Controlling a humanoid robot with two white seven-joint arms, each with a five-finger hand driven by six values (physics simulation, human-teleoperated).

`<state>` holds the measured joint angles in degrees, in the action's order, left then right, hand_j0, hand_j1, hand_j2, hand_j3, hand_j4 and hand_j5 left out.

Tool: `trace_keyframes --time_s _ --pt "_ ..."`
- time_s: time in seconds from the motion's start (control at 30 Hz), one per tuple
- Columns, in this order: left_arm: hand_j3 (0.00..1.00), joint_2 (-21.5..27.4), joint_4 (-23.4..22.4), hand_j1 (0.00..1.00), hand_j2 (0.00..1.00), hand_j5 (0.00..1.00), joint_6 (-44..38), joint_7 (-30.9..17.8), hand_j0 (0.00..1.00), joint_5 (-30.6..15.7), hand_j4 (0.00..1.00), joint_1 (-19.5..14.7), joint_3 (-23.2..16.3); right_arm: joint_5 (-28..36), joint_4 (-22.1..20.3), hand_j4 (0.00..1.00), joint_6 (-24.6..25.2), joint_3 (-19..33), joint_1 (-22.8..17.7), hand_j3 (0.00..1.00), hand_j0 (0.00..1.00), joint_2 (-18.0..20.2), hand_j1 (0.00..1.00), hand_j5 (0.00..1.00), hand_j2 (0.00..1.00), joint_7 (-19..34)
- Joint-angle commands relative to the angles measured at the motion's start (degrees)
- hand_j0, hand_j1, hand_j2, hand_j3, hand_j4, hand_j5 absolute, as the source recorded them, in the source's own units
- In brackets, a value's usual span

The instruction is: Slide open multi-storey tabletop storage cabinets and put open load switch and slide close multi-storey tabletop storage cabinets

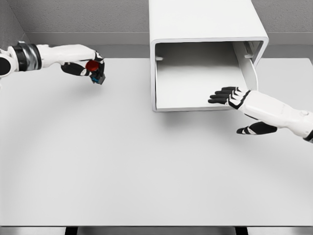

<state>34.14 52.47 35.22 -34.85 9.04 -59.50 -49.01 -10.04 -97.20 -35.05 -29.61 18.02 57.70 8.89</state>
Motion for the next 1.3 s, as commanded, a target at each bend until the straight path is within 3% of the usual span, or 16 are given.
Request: trace_keyframes --time_s 0.0,0.3,0.5,1.27 --pt "0.36 1.9 4.2 0.36 0.36 0.36 -0.2 -0.2 0.36 -1.5 0.36 0.0 0.1 0.5 0.7 1.00 0.1 0.3 0.0 1.00 1.00 -0.3 1.00 1.00 1.00 0.2" --pt "0.36 7.0 16.2 0.36 0.36 0.36 -0.2 -0.2 0.36 -5.2 0.36 2.5 0.0 0.4 -0.4 1.00 0.1 0.4 1.3 1.00 1.00 -0.9 1.00 1.00 1.00 0.3" --pt "0.36 8.0 20.5 0.36 0.36 0.36 -0.2 -0.2 0.36 -7.4 0.36 3.6 0.0 0.4 -0.3 1.00 0.1 6.7 0.0 1.00 1.00 -1.2 1.00 1.00 1.00 -0.4" --pt "0.36 16.5 36.1 0.36 0.36 0.36 -0.2 -0.2 0.36 -15.0 0.36 4.6 -1.0 0.5 -0.4 1.00 0.1 6.5 -1.8 1.00 1.00 -1.1 1.00 1.00 1.00 -1.2"
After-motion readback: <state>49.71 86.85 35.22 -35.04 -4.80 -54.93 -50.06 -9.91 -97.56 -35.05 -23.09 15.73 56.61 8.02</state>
